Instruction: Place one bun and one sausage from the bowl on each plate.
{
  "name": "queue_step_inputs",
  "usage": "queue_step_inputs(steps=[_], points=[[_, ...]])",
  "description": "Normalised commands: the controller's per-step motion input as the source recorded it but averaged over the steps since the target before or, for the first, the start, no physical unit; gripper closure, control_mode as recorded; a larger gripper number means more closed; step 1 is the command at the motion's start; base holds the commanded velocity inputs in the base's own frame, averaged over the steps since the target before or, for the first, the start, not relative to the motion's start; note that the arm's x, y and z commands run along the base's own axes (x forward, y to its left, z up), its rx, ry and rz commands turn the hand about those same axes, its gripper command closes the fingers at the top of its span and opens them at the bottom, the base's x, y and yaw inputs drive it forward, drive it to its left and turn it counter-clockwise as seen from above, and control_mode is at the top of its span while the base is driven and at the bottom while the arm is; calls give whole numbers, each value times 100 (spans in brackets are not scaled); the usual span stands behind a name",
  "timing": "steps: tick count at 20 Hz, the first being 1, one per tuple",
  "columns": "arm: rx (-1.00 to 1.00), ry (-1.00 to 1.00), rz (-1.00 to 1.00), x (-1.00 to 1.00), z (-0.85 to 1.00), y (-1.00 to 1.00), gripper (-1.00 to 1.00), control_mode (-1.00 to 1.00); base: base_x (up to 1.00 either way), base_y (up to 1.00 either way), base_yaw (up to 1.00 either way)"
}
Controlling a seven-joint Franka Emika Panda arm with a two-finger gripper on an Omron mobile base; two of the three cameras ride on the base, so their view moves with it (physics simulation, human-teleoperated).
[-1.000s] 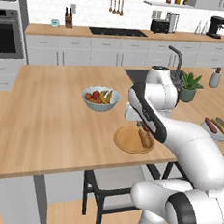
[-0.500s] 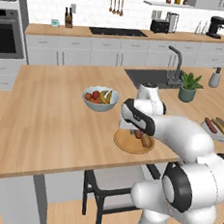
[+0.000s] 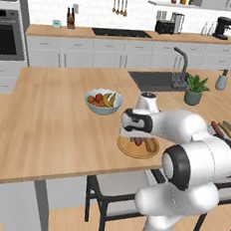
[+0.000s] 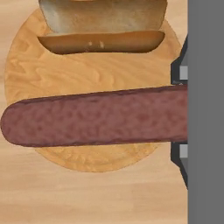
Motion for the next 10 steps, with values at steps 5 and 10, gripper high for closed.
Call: queue_step_inputs(steps=[5,10], points=[[0,0,0,33,-35,0,100,-100,0,0,0],[0,0,0,29,-28,0,100,-100,0,0,0]])
